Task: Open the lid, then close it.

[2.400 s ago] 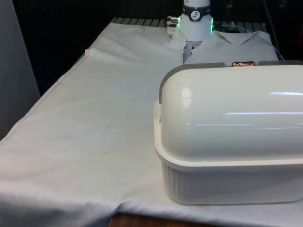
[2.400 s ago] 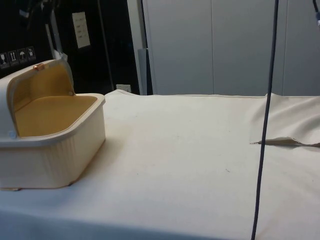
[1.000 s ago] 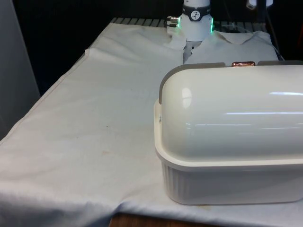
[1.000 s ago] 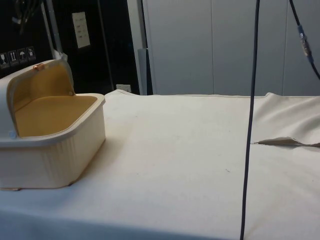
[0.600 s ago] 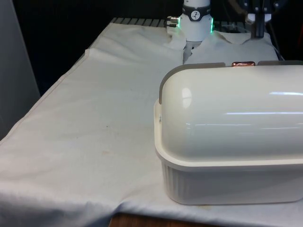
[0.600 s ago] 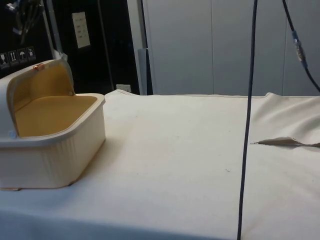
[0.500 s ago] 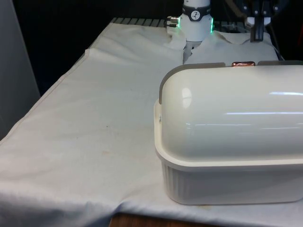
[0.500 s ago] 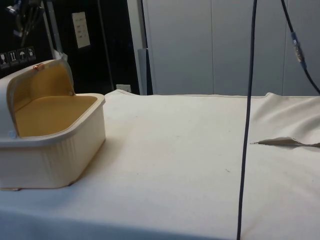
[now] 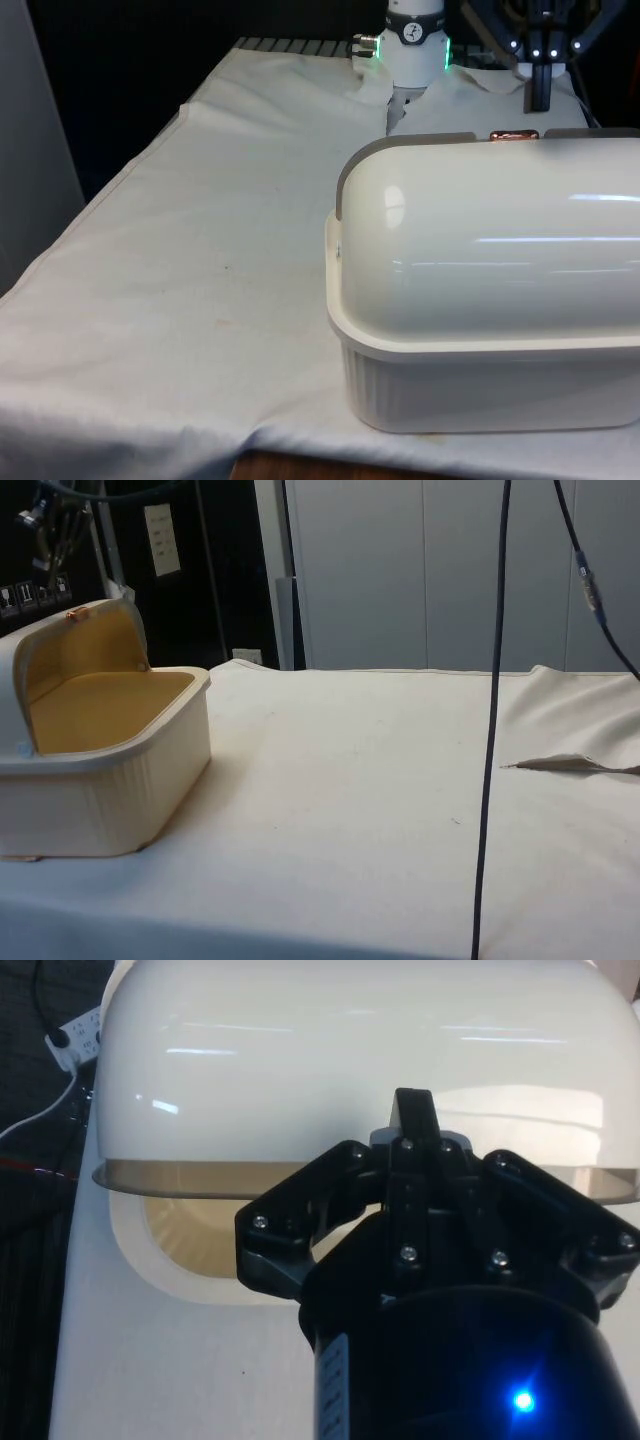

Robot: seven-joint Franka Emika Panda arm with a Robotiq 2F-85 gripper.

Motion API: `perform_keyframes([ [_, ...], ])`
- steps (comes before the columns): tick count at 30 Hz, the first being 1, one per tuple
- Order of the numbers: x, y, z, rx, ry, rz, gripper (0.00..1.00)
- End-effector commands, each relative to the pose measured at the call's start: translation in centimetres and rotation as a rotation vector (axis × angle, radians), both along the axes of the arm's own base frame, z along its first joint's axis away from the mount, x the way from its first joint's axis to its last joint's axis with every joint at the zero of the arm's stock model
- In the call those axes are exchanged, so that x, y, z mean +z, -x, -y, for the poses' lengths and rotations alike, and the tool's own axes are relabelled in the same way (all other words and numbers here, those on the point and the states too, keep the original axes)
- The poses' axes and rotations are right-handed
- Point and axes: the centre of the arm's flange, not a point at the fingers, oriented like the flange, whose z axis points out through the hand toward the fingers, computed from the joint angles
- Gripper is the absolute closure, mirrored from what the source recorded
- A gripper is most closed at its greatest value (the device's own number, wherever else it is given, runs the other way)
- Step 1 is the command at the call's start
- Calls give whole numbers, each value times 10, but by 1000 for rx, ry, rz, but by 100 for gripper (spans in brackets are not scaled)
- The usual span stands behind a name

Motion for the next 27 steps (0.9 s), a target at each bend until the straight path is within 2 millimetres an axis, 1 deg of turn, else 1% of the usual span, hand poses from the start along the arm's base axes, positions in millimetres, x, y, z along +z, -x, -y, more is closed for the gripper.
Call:
perform_keyframes([
  [1, -1, -1, -1, 2, -7, -8, 100],
  [9, -7, -3, 0, -1, -6, -27, 100],
  [20, -8, -3, 1, -6, 3, -43, 100],
  [27, -9, -1, -1, -5, 4, -82, 100],
])
